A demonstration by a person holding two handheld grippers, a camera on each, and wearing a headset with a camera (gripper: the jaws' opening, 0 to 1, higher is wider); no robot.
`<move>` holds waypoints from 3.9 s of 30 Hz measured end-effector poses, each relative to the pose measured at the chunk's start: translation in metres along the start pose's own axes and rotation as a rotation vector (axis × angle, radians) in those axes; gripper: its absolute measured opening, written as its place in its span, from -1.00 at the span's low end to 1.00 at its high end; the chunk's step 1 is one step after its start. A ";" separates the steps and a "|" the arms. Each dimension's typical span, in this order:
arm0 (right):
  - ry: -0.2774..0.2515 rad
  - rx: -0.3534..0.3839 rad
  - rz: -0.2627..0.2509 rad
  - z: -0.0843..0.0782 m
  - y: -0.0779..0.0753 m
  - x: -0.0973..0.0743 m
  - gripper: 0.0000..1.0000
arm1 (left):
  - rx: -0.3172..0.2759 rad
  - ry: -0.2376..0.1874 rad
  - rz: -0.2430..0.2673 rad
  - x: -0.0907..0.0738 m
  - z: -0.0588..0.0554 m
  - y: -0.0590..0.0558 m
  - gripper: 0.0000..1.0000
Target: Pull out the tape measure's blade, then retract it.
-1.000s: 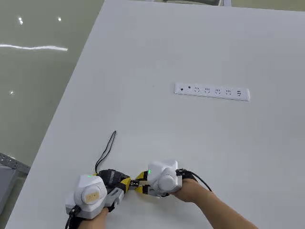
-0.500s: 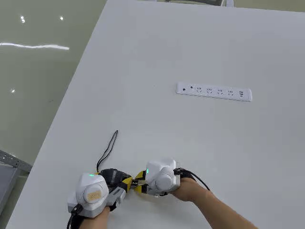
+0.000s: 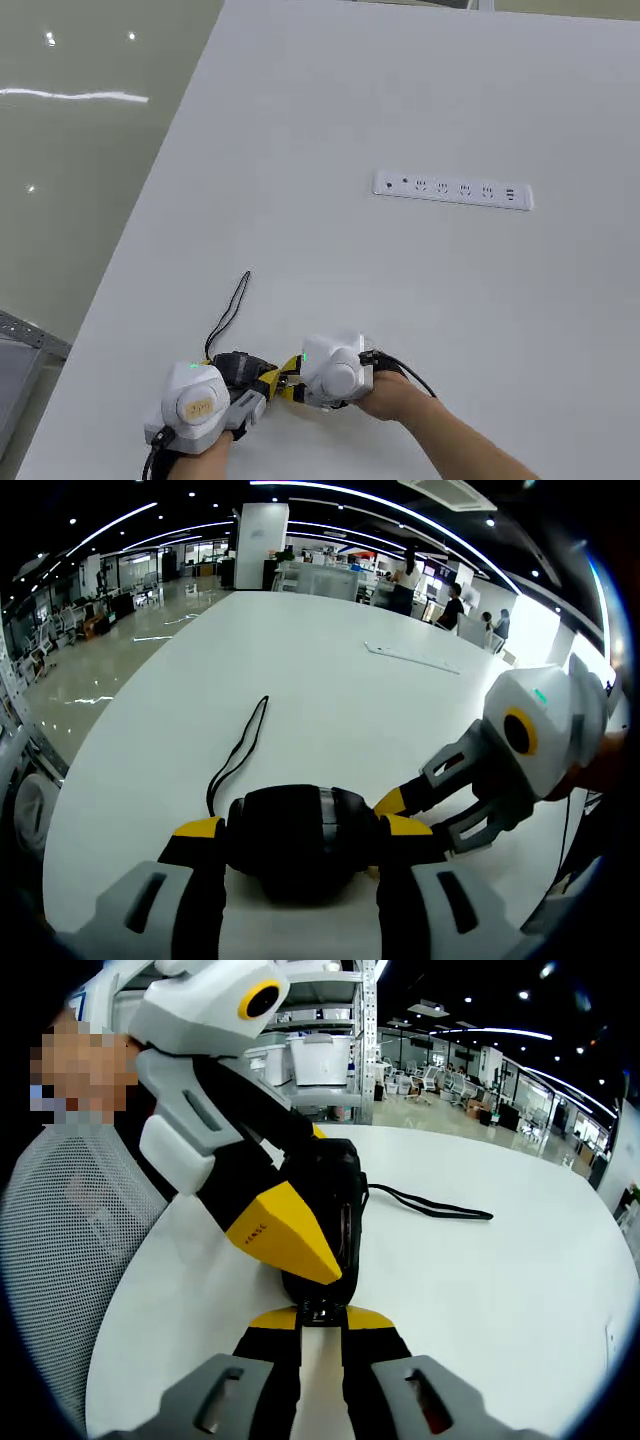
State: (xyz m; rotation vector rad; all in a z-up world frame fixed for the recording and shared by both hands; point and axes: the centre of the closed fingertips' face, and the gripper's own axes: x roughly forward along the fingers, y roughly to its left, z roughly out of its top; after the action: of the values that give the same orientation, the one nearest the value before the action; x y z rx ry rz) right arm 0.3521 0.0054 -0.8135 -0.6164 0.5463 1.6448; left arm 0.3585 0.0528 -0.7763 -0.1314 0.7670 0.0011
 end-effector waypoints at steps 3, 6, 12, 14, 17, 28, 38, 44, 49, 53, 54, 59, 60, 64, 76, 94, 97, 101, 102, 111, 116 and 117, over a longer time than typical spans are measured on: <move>0.001 0.009 -0.002 0.001 0.000 -0.001 -0.74 | -0.002 -0.001 0.001 0.001 0.000 0.001 0.17; 0.002 0.015 -0.004 -0.001 0.000 0.001 -0.74 | -0.003 0.000 0.000 0.000 0.000 0.001 0.17; 0.000 0.027 -0.009 -0.004 -0.001 0.005 -0.73 | -0.003 0.008 -0.002 0.000 0.000 0.000 0.18; -0.002 0.029 -0.011 -0.005 -0.002 0.007 -0.73 | -0.004 0.013 -0.004 0.000 0.000 0.000 0.18; -0.006 0.039 -0.012 -0.006 -0.002 0.007 -0.72 | -0.002 0.010 -0.002 0.000 0.000 0.000 0.19; 0.000 0.056 -0.026 -0.005 -0.003 0.008 -0.71 | -0.001 0.011 0.003 0.002 0.003 0.001 0.22; 0.002 0.080 -0.028 -0.001 0.000 0.002 -0.68 | 0.025 0.023 0.001 0.002 0.004 0.000 0.23; -0.006 0.082 -0.035 0.000 -0.002 0.004 -0.57 | 0.033 0.030 -0.002 0.002 0.005 -0.001 0.24; 0.003 0.085 -0.035 -0.002 -0.001 0.000 -0.53 | 0.049 0.030 0.001 0.001 0.005 0.001 0.29; 0.002 0.091 -0.047 0.000 -0.002 -0.006 -0.50 | 0.081 0.043 -0.001 0.000 0.004 0.002 0.30; 0.001 0.094 -0.050 0.000 -0.002 -0.008 -0.48 | 0.090 0.046 -0.002 -0.001 0.003 0.002 0.31; -0.003 0.111 -0.060 0.002 -0.001 -0.014 -0.42 | 0.125 0.059 -0.011 -0.007 -0.001 0.005 0.34; -0.006 0.116 -0.063 0.002 0.000 -0.015 -0.41 | 0.128 0.064 -0.016 -0.008 -0.002 0.005 0.33; -0.012 0.129 -0.078 0.002 0.000 -0.014 -0.34 | 0.166 0.081 -0.027 -0.014 -0.006 0.009 0.37; -0.031 0.158 -0.162 0.008 0.006 -0.045 -0.13 | 0.249 0.098 -0.093 -0.029 -0.012 0.010 0.55; -0.074 0.256 -0.316 0.004 0.027 -0.104 0.16 | 0.312 0.051 -0.190 -0.053 -0.014 -0.002 0.79; -0.073 0.284 -0.336 0.002 0.031 -0.115 0.22 | 0.310 0.030 -0.207 -0.058 -0.010 -0.004 0.83; -0.085 0.310 -0.377 -0.002 0.036 -0.134 0.25 | 0.323 0.026 -0.224 -0.063 -0.010 -0.005 0.84; -0.087 0.312 -0.382 -0.002 0.037 -0.138 0.25 | 0.317 0.016 -0.236 -0.065 -0.008 -0.008 0.87; -0.097 0.380 -0.452 -0.020 0.048 -0.175 0.38 | 0.324 0.017 -0.290 -0.077 -0.011 -0.020 0.97; -0.106 0.422 -0.499 -0.034 0.057 -0.195 0.52 | 0.336 -0.002 -0.294 -0.083 -0.007 -0.025 0.97; -0.102 0.425 -0.503 -0.036 0.059 -0.198 0.55 | 0.337 -0.004 -0.297 -0.083 -0.007 -0.026 0.97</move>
State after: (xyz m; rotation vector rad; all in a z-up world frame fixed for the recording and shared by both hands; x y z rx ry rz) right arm 0.3217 -0.1732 -0.7080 -0.3159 0.5880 1.0377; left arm 0.2950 0.0301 -0.7204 0.0768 0.7280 -0.4079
